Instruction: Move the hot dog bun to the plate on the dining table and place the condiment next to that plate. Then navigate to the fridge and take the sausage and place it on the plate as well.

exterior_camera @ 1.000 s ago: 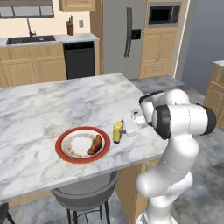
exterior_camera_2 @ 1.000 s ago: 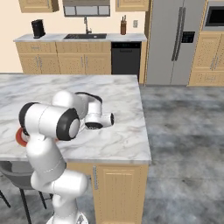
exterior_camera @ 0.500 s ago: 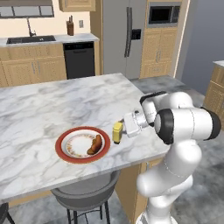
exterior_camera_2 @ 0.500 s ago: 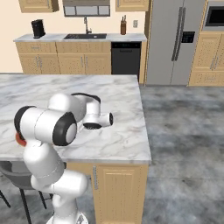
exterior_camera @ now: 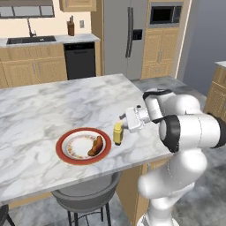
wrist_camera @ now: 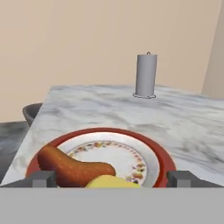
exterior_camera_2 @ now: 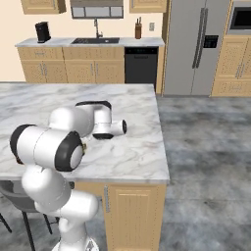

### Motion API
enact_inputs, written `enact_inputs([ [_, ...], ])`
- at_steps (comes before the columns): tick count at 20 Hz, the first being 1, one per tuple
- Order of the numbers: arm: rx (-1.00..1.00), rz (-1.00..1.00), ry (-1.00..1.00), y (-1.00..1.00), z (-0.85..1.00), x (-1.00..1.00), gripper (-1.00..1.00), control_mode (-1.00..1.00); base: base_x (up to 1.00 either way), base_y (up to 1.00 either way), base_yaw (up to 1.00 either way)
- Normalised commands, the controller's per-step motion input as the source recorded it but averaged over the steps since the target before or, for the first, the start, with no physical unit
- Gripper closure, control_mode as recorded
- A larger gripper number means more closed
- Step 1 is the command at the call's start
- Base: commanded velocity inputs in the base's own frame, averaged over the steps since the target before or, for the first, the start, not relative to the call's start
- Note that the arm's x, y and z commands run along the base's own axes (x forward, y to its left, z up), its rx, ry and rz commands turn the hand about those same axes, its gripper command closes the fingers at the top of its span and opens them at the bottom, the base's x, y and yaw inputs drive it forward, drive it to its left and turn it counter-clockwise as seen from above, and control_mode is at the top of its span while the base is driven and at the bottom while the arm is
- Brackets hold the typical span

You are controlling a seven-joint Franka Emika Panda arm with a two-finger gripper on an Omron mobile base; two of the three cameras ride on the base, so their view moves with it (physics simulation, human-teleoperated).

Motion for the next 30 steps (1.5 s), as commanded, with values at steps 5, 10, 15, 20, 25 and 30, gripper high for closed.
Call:
enact_inputs([
  [5,-0.02,0.00,-0.07,0.00,0.88,-0.28,-1.00,-1.00,0.00,0.00,0.00],
  [10,-0.04,-0.06,0.00,0.07,1.00,-0.55,-1.00,-1.00,0.00,0.00,0.00],
  [15,-0.15,-0.30,0.03,0.36,0.89,-0.85,-1.00,-1.00,0.00,0.00,0.00],
  [20,-0.15,-0.48,0.22,0.05,0.30,-0.75,-1.00,-1.00,0.00,0.00,0.00],
  [25,-0.19,-0.49,0.23,-0.01,0.14,-0.69,-1.00,-1.00,0.00,0.00,0.00],
  [30,-0.22,-0.40,0.19,-0.16,0.15,-0.59,-1.00,-1.00,0.00,0.00,0.00],
])
